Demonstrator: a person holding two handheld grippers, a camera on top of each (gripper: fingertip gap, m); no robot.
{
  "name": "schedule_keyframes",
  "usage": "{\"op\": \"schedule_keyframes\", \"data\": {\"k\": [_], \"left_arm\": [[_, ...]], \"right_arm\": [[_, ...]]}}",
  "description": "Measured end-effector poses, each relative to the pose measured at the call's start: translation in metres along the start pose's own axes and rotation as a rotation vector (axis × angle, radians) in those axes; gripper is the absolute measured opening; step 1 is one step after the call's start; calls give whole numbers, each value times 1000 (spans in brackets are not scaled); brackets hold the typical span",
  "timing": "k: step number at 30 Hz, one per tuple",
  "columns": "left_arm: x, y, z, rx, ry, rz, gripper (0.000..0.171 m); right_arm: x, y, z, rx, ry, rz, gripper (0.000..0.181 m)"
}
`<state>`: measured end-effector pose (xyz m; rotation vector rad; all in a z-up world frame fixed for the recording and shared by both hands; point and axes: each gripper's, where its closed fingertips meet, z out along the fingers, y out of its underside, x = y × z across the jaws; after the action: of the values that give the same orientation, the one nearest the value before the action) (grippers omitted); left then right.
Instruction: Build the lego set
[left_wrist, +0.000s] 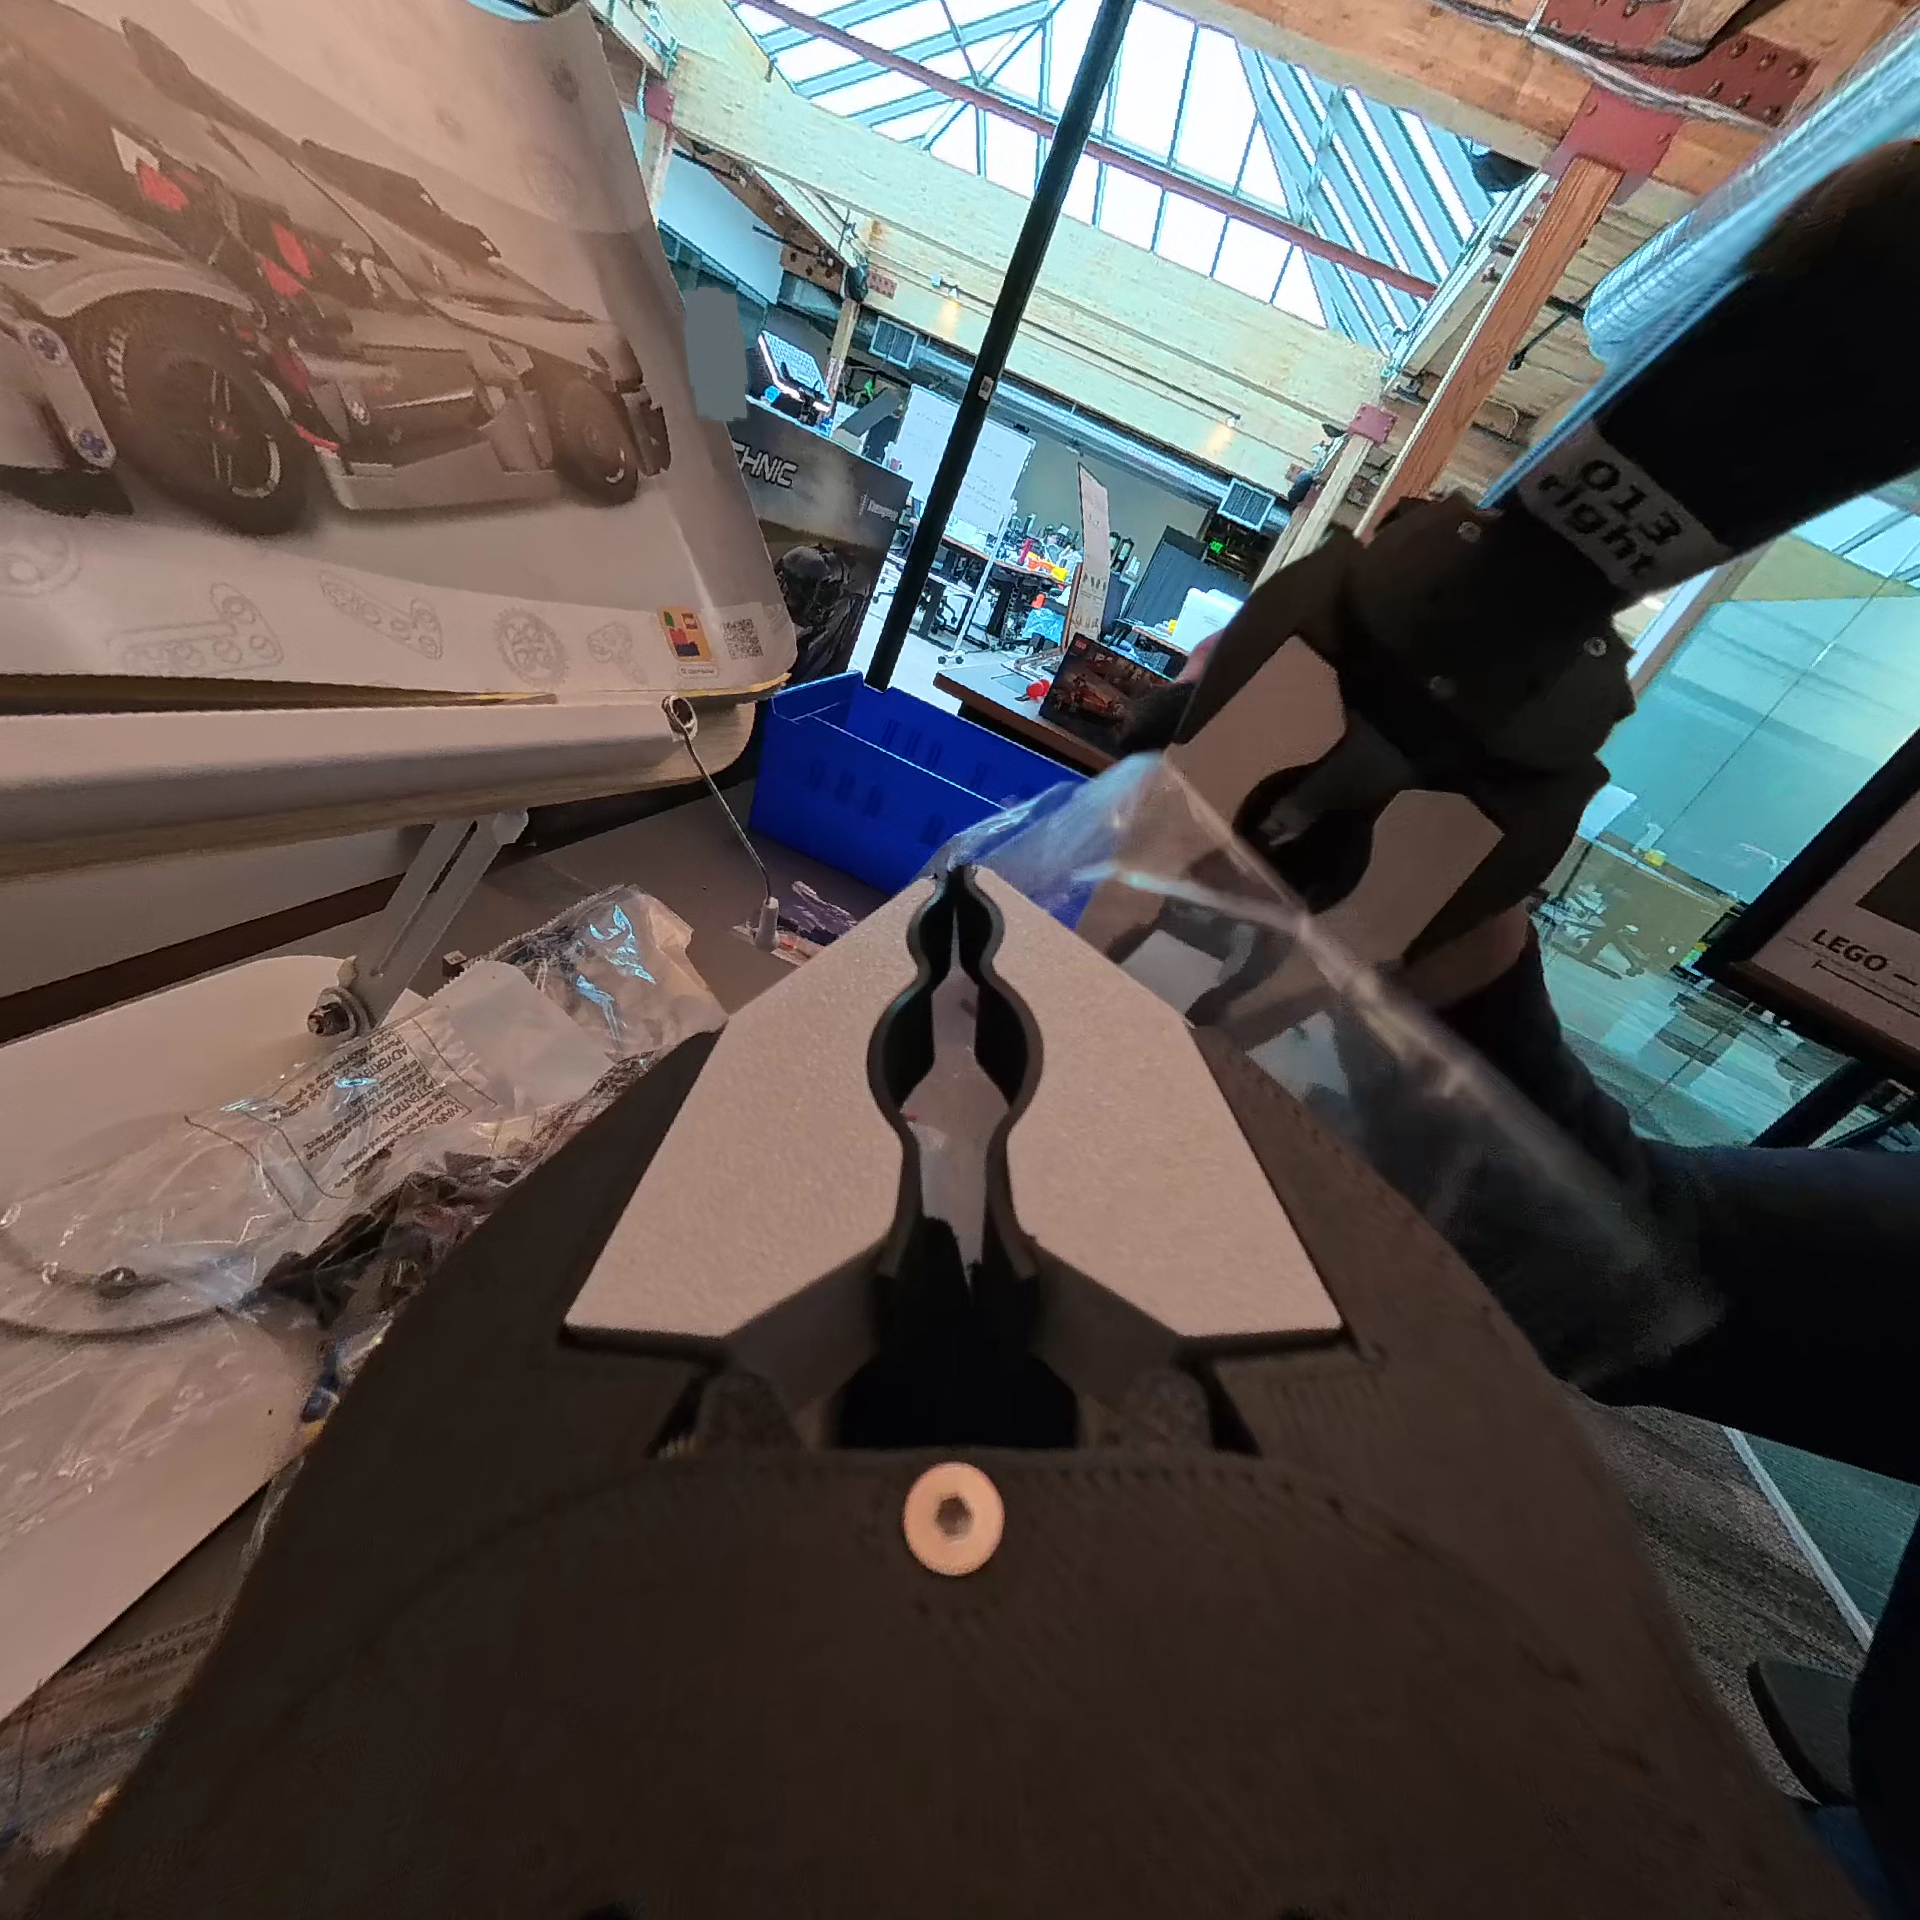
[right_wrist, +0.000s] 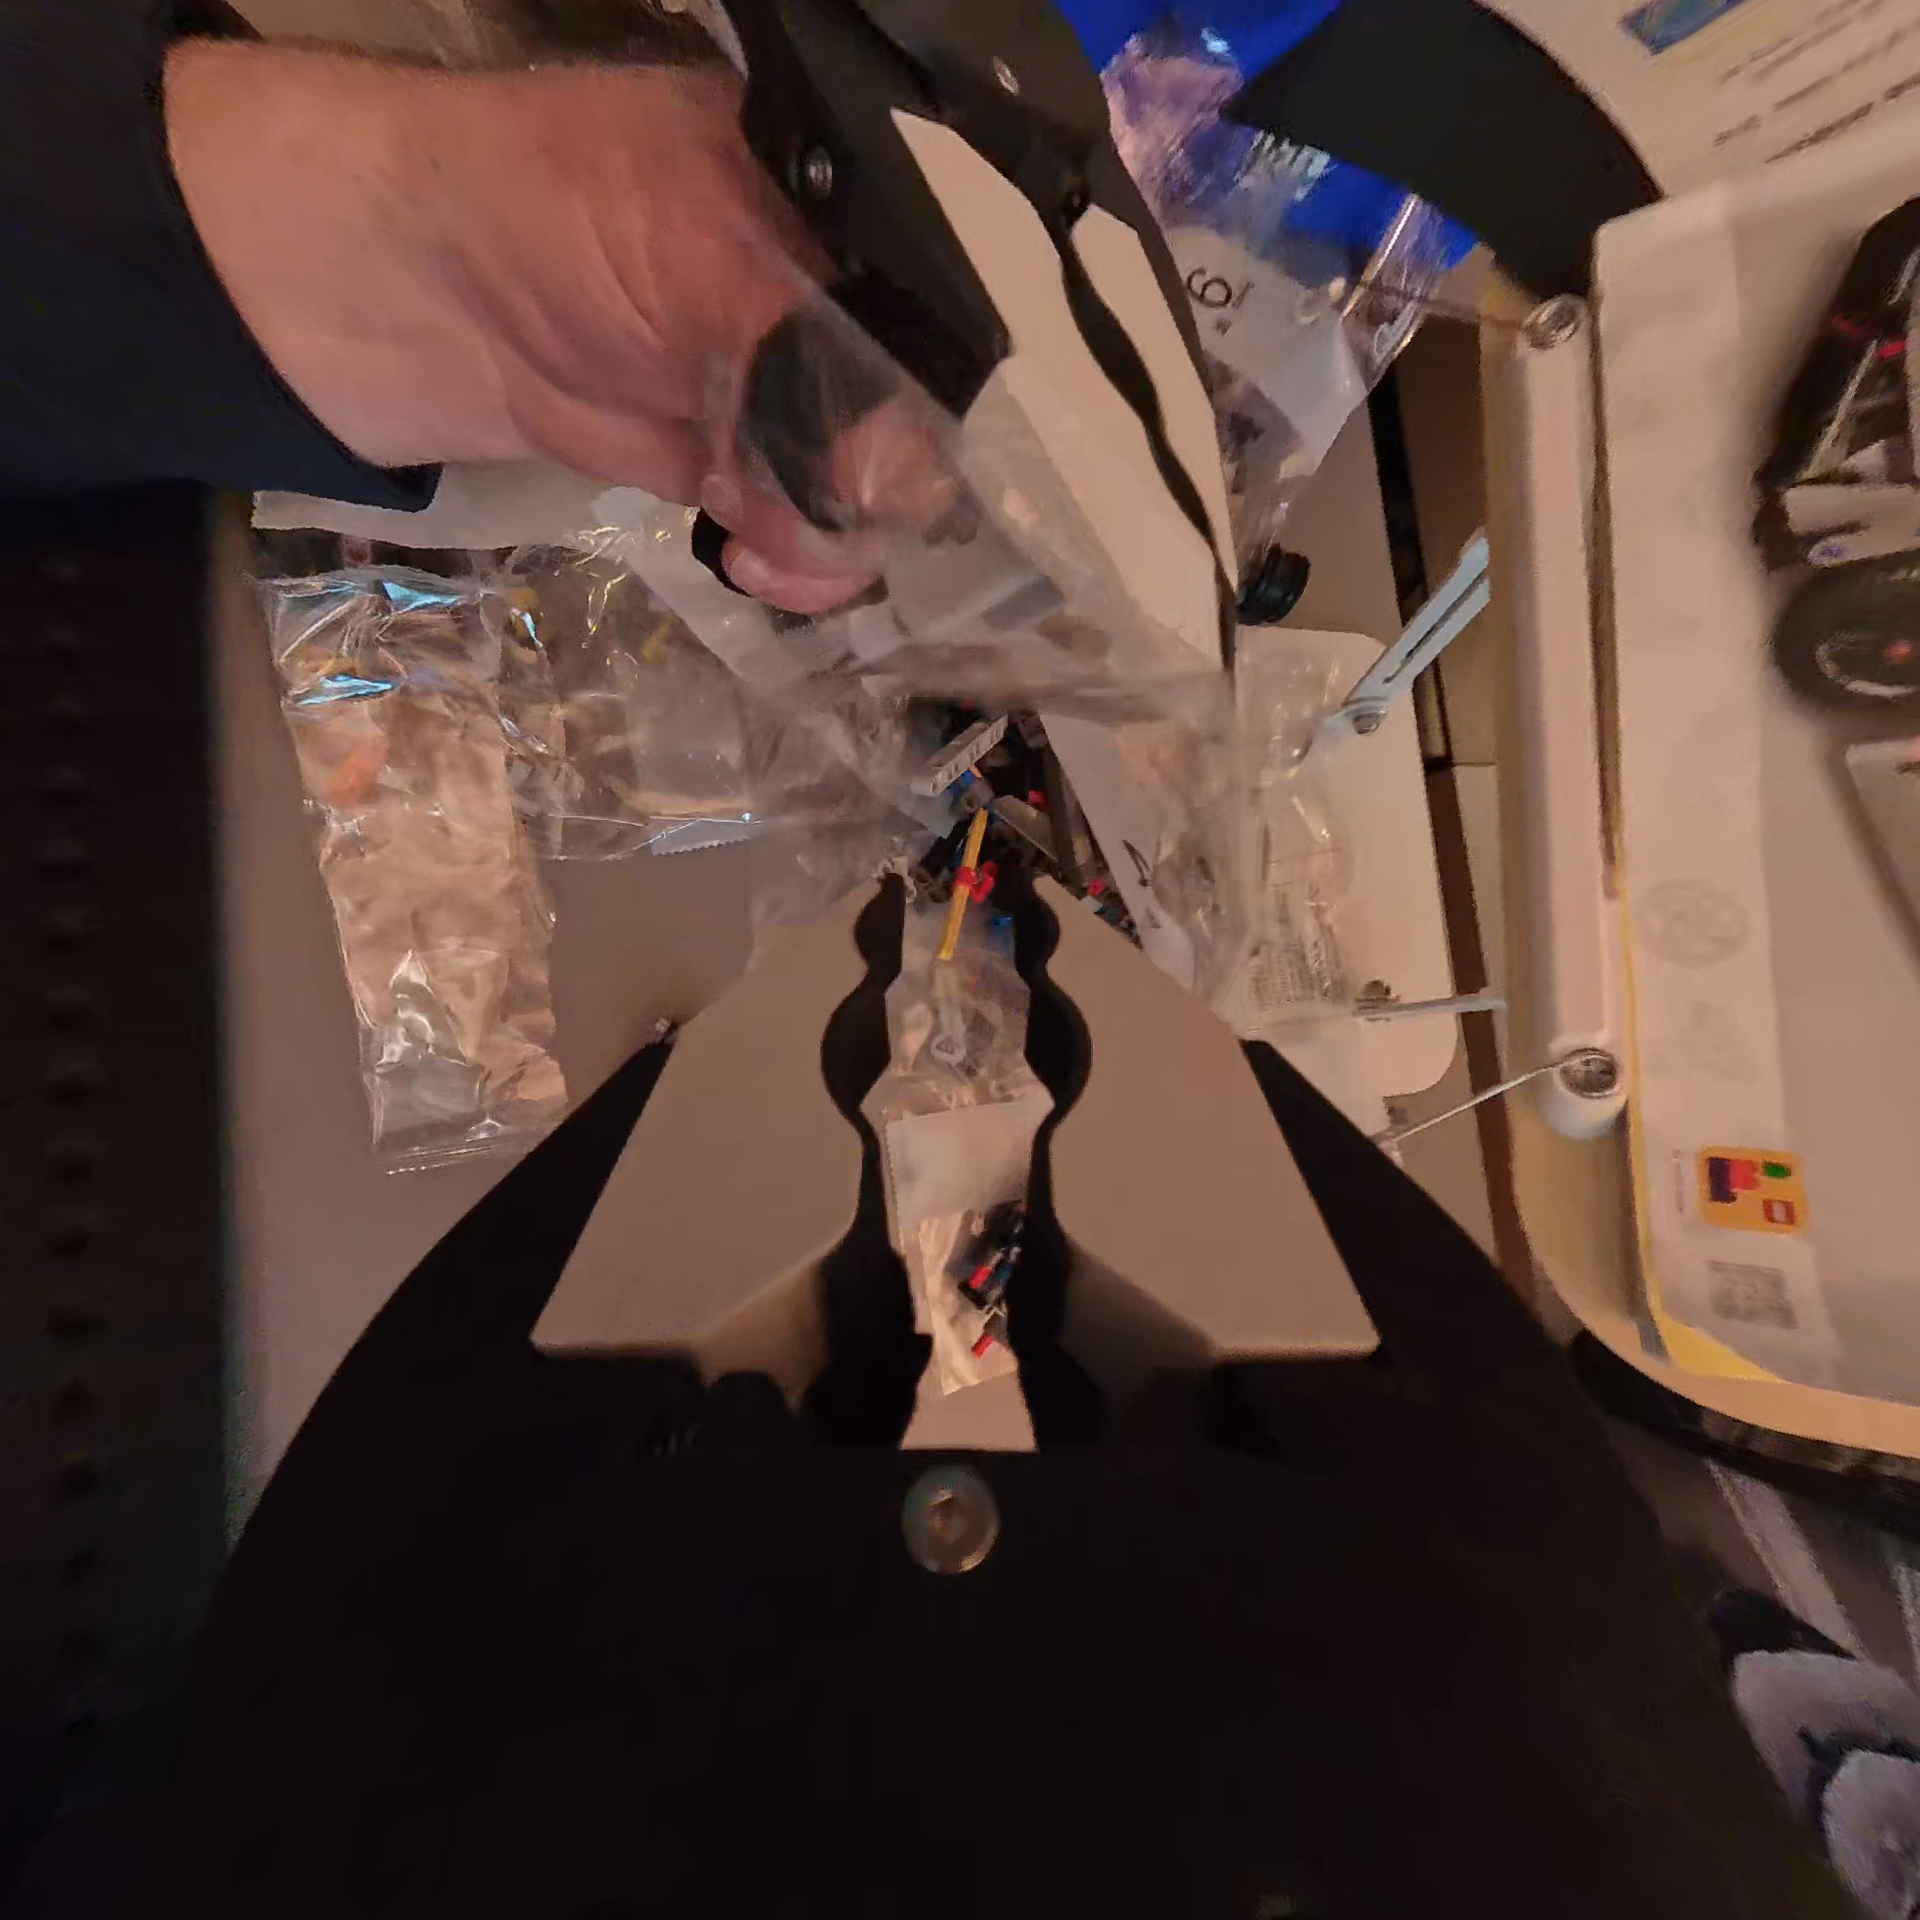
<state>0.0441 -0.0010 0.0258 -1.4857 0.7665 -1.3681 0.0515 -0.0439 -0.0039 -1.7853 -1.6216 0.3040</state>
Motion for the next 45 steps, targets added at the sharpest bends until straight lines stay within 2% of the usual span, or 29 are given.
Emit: {"op": "schedule_keyframes", "data": {"k": [4,6,8,11,14,17,21,27,32,39,43,45], "left_arm": [[0,-2,-2,9,0,-2,0],[0,-2,-1,7,-1,0,0],[1,-2,-1,8,4,-2,0],[-1,0,0,0,-3,-2,0],[-2,3,2,-4,0,-7,0],[-2,4,3,-6,1,-8,0],[-2,4,2,-6,2,-10,0],[-2,3,1,-3,3,-9,0],[-2,2,1,-2,4,-10,0],[-2,4,2,-7,5,-10,0],[-2,5,3,-8,6,-11,0],[-2,5,3,-8,6,-10,0]], "right_arm": [[11,3,-27,27,57,15,17],[25,21,-48,-3,98,69,11],[34,53,-68,-64,107,145,13],[52,132,-90,-289,166,318,22],[50,179,-98,-346,107,464,28],[39,241,-102,-548,67,601,31],[21,292,-96,-710,-21,735,32],[11,328,-74,-797,-120,807,27],[15,345,-60,-829,-136,845,15],[17,339,-53,-800,-158,798,4],[23,322,-52,-735,-146,751,1],[23,305,-48,-668,-169,707,2]]}}
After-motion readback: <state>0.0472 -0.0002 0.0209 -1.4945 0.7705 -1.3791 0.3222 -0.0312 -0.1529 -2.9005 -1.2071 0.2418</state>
